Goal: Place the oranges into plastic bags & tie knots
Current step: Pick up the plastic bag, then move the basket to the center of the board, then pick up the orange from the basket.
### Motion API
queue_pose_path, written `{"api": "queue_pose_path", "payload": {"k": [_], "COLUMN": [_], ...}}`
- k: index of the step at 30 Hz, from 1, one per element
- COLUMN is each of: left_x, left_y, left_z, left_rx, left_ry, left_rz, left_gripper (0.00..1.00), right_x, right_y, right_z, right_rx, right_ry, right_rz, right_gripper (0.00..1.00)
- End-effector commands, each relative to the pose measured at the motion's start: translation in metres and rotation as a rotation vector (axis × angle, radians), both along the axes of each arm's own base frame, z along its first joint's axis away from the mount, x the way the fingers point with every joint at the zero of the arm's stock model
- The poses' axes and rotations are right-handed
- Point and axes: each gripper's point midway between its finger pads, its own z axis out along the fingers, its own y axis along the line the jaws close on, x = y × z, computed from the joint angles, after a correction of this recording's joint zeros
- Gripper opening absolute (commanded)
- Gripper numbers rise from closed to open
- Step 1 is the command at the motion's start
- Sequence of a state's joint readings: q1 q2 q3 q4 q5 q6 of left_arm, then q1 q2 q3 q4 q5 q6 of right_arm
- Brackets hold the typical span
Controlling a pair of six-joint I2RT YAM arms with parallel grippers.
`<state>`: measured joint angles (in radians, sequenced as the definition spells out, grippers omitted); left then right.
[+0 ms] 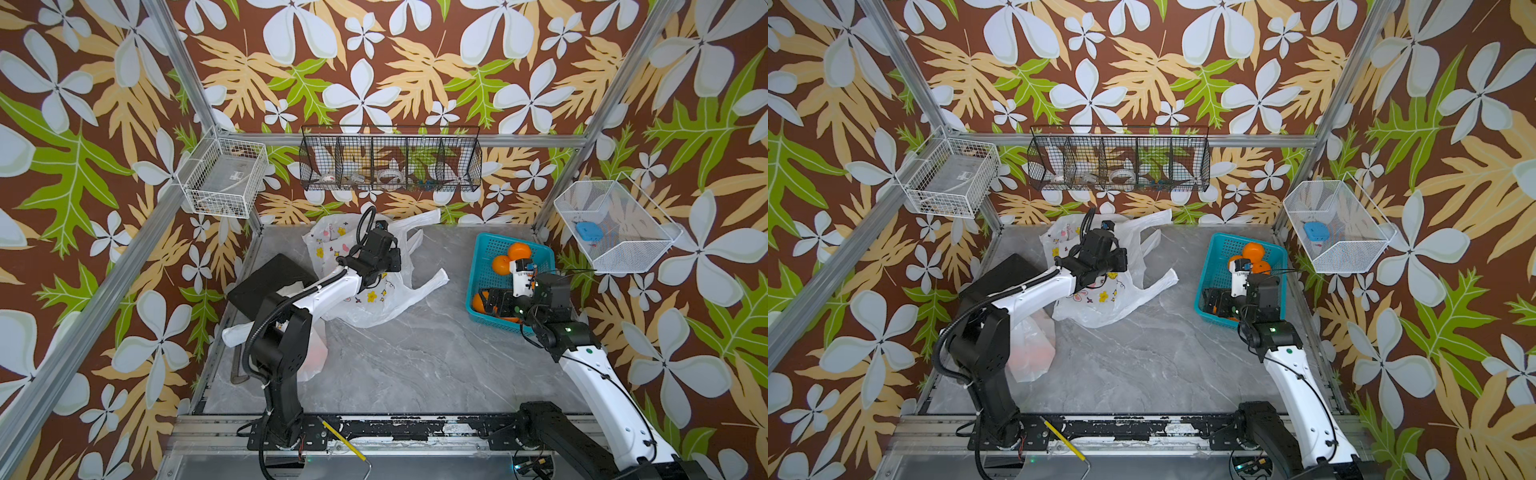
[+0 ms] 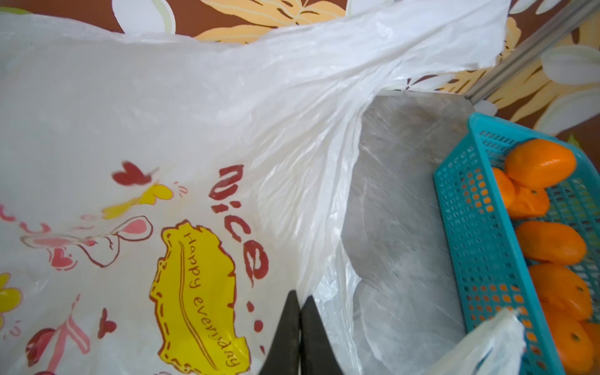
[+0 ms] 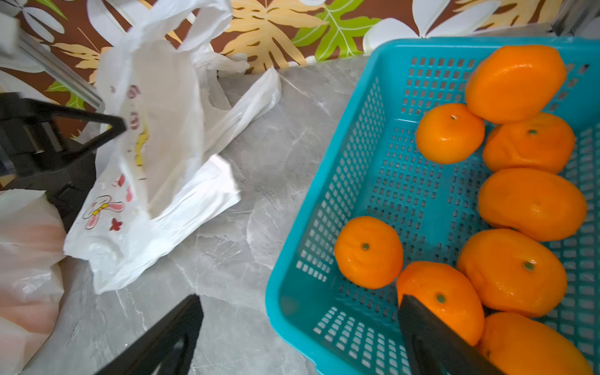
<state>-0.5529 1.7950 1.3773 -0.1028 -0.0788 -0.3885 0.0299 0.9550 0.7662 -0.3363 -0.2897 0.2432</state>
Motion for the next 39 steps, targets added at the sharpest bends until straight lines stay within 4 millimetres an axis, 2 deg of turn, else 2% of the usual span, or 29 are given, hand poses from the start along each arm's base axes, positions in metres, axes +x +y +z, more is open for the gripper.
{"api": "queue_pose_path", "payload": {"k": [1,4,8,12,15,19,22,26,28,31,35,37,39], "left_x": [-0.028,-0.056,-0.085,-0.101,-0.108,-0.111,-0.111,-0.106,-0.103,-0.099,-0.1,-0.103,-0.107], "left_y": [-0.001,0.003,0.01,0.017,0.019,0.015,0.009,0.01,0.014,0.022,0.034,0.041,0.048], "left_z": [0.015,0.032,0.055,0.075,0.088,0.1,0.105,0.111,0.113,0.117,0.119,0.121,0.125], "left_rx": [-0.04,-0.072,-0.1,-0.186,-0.269,-0.314,-0.354,-0.384,-0.395,-0.415,-0.48,-0.508,-0.542], "left_ry": [0.02,0.036,0.054,0.096,0.113,0.124,0.139,0.127,0.123,0.118,0.132,0.135,0.133], "left_rz": [-0.093,-0.149,-0.19,-0.198,-0.205,-0.221,-0.238,-0.204,-0.162,-0.088,0.018,0.064,0.104], "left_gripper": [0.0,0.0,0.0,0.0,0.0,0.0,0.0,0.0,0.0,0.0,0.0,0.0,0.0], "right_x": [0.005,0.014,0.017,0.011,0.003,-0.011,-0.029,-0.052,-0.058,-0.053,-0.036,-0.031,-0.03], "right_y": [0.0,0.001,0.022,0.035,0.045,0.057,0.068,0.073,0.069,0.053,0.015,-0.001,-0.007], "right_z": [-0.007,-0.022,-0.041,-0.067,-0.082,-0.09,-0.094,-0.097,-0.095,-0.078,-0.054,-0.054,-0.064], "right_rx": [-0.01,-0.014,0.065,0.144,0.206,0.279,0.293,0.332,0.315,0.219,0.025,-0.038,-0.068], "right_ry": [0.035,0.09,0.186,0.285,0.334,0.384,0.419,0.438,0.429,0.363,0.267,0.265,0.308], "right_rz": [0.035,0.041,0.146,0.196,0.23,0.269,0.305,0.299,0.277,0.214,0.07,0.005,-0.016], "right_gripper": [0.96,0.97,0.97,0.93,0.88,0.82,0.79,0.78,0.77,0.8,0.89,0.89,0.89]}}
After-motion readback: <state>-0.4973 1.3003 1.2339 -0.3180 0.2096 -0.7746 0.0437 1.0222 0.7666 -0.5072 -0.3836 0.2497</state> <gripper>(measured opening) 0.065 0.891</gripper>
